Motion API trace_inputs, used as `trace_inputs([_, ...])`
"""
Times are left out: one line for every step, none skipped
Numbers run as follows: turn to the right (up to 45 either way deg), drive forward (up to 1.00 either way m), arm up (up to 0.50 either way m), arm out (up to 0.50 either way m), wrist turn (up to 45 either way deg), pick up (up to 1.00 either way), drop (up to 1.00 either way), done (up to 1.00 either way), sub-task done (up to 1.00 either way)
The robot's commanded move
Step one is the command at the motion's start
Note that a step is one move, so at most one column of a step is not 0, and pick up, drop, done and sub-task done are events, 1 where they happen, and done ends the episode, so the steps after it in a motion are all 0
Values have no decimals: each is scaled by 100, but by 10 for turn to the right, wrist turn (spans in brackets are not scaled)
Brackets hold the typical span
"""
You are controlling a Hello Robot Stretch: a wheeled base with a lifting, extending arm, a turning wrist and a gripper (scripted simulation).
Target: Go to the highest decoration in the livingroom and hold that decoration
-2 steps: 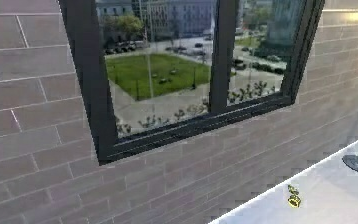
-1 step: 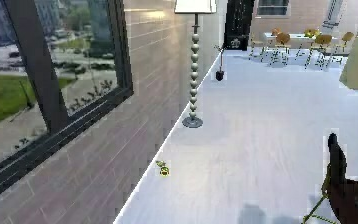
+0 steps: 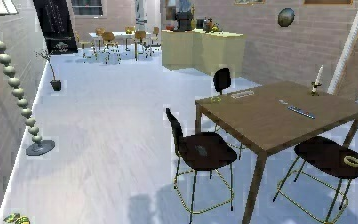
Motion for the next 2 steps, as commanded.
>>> trace_inputs([150,0,0,0,0,0,0,0,0])
trace_inputs([30,0,0,0,0,0,0,0,0])
